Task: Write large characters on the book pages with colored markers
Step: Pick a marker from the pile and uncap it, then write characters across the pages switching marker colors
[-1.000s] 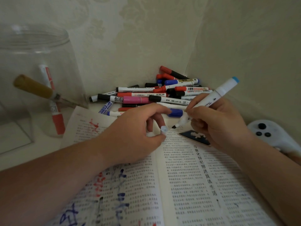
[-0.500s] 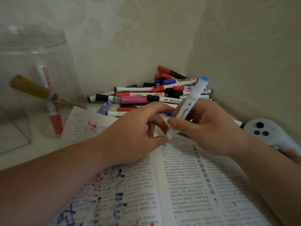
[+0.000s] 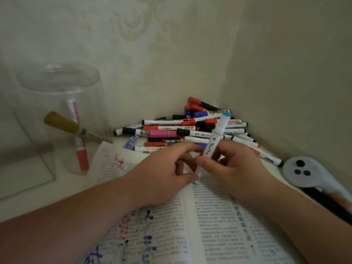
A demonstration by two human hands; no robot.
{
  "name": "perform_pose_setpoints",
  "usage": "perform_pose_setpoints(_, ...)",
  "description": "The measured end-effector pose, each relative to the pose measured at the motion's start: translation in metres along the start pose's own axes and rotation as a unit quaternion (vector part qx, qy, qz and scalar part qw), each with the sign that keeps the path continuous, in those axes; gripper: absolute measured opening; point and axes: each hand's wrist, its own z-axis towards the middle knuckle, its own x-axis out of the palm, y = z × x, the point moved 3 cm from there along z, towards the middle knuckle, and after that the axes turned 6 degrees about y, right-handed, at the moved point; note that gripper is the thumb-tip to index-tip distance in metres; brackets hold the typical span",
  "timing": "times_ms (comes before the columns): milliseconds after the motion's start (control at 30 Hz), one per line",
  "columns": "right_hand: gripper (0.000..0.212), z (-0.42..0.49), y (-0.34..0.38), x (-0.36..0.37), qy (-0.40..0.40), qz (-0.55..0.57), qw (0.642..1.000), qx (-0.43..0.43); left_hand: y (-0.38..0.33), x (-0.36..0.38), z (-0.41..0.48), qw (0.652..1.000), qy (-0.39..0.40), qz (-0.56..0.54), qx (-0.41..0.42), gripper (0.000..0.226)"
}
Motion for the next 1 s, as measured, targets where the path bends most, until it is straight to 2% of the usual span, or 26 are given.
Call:
perform_pose_setpoints(67,0.022,-0.001,-0.002,-0.002,-0.033,0.025,0.999,0.017,0.001,0.001,0.001,1.0,0.004,-0.013,-0.002,0.054)
perform_pose_setpoints(167,0.06,-0.002,0.004,-0.006,-0.1,0.139,0.985,0.02,0.002,-0.001,0.001,0.999,0.007,-0.038,-0.016,0.056)
perform_pose_setpoints(233,0.073,-0.003,0.014,-0.01,-0.148,0.175,0.973,0.006,0.002,-0.001,0.0,0.999,0.01,-0.046,-0.025,0.057)
perform_pose_setpoints(333,0.071,-0.004,0.029,-0.013,-0.172,0.133,0.976,-0.022,0.002,-0.004,-0.001,0.997,0.005,-0.067,-0.027,0.053)
perform_pose_setpoints(433,0.057,0.004,0.05,-0.026,-0.171,0.06,0.982,-0.05,0.002,-0.007,-0.004,0.998,-0.005,-0.059,-0.033,0.05)
perform_pose_setpoints(567,0.037,0.036,0.109,-0.06,-0.257,0.074,0.953,-0.143,0.002,-0.007,-0.006,1.0,0.004,-0.002,-0.026,0.038)
perform_pose_setpoints(667,0.019,0.068,0.167,-0.066,-0.27,0.093,0.932,-0.225,-0.005,-0.009,-0.009,0.996,0.022,0.087,0.001,0.03)
perform_pose_setpoints(833,0.02,0.115,0.241,-0.023,-0.236,0.073,0.919,-0.308,-0.01,-0.011,-0.012,0.989,0.039,0.145,0.014,0.03)
perform_pose_setpoints(900,0.019,0.133,0.247,-0.002,-0.181,0.042,0.941,-0.284,-0.01,-0.011,-0.011,0.988,0.039,0.149,0.012,0.029)
perform_pose_setpoints(1000,0.024,0.152,0.228,0.019,-0.068,-0.057,0.976,-0.199,-0.009,-0.009,-0.011,0.989,0.037,0.144,0.016,0.027)
